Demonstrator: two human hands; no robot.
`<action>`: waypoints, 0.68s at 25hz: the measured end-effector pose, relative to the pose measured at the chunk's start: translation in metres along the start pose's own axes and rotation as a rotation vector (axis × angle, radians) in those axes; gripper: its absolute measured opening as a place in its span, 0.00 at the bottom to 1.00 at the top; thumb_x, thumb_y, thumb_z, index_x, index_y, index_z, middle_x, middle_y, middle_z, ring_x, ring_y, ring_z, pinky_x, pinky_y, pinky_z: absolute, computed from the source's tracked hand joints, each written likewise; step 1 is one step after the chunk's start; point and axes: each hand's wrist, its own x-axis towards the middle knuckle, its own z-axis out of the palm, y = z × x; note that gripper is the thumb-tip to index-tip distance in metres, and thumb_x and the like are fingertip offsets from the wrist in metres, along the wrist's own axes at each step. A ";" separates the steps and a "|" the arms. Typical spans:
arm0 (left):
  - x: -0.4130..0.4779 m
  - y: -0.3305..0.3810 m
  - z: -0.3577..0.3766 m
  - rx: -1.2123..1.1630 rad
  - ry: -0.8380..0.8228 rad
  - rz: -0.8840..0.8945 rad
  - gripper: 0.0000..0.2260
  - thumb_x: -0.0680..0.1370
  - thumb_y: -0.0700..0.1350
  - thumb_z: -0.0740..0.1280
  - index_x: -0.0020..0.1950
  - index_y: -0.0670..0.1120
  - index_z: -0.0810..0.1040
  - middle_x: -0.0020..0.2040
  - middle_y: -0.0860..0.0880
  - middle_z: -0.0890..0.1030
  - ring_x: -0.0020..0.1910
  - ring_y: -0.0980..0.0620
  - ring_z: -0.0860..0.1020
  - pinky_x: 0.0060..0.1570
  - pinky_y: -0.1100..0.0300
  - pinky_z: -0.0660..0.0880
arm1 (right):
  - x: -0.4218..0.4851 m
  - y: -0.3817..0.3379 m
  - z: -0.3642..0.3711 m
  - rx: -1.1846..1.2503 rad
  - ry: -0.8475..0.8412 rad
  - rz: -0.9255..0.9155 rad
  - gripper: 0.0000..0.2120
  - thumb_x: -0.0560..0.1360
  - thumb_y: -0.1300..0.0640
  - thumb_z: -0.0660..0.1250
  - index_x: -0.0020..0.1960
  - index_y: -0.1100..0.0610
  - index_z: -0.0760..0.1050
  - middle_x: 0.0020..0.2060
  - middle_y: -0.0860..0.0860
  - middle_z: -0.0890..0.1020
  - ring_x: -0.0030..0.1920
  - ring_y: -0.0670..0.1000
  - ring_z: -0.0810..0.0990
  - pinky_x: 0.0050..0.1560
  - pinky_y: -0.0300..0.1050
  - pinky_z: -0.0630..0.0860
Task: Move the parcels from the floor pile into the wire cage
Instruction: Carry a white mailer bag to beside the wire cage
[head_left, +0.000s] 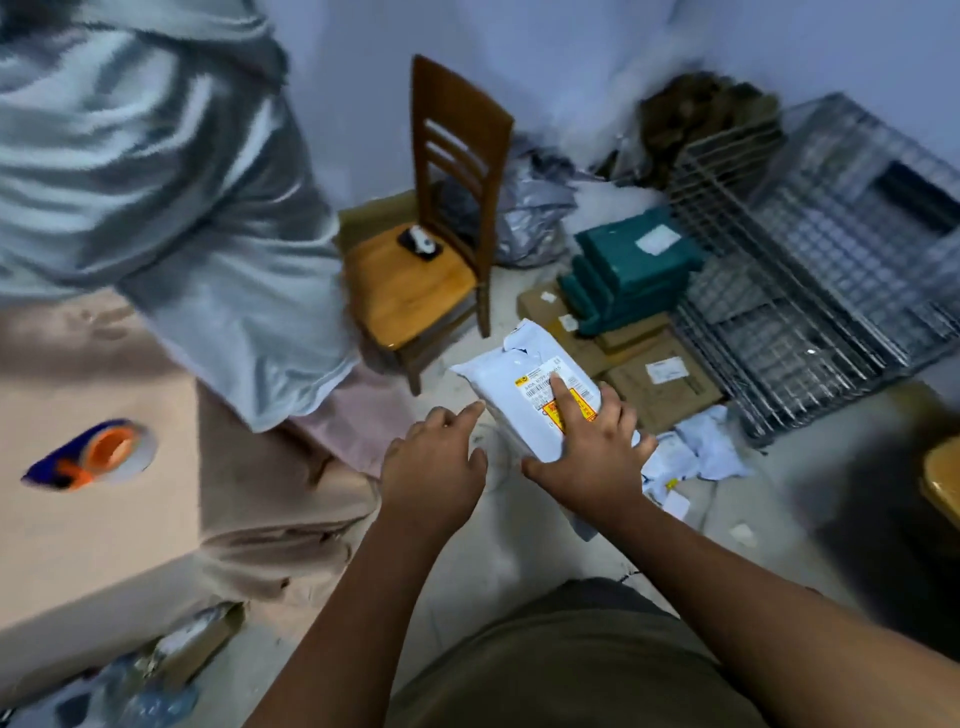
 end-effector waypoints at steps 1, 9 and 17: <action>0.018 0.017 0.004 0.011 0.003 0.042 0.25 0.82 0.55 0.59 0.80 0.60 0.61 0.68 0.51 0.75 0.65 0.47 0.76 0.60 0.50 0.74 | 0.012 0.016 -0.004 0.019 0.008 0.044 0.52 0.62 0.29 0.69 0.80 0.37 0.50 0.77 0.58 0.57 0.74 0.61 0.56 0.68 0.66 0.56; 0.101 0.122 0.050 0.057 -0.176 0.330 0.26 0.82 0.58 0.60 0.81 0.60 0.61 0.68 0.52 0.75 0.64 0.47 0.77 0.60 0.50 0.75 | 0.052 0.123 -0.021 0.168 0.046 0.395 0.52 0.62 0.31 0.69 0.79 0.36 0.49 0.75 0.57 0.55 0.74 0.60 0.51 0.70 0.66 0.51; 0.198 0.198 0.065 0.190 -0.297 0.754 0.25 0.83 0.57 0.59 0.80 0.58 0.63 0.68 0.51 0.76 0.63 0.47 0.78 0.56 0.52 0.76 | 0.069 0.158 -0.015 0.171 0.056 0.760 0.54 0.61 0.23 0.68 0.80 0.35 0.49 0.77 0.57 0.53 0.76 0.61 0.53 0.70 0.67 0.54</action>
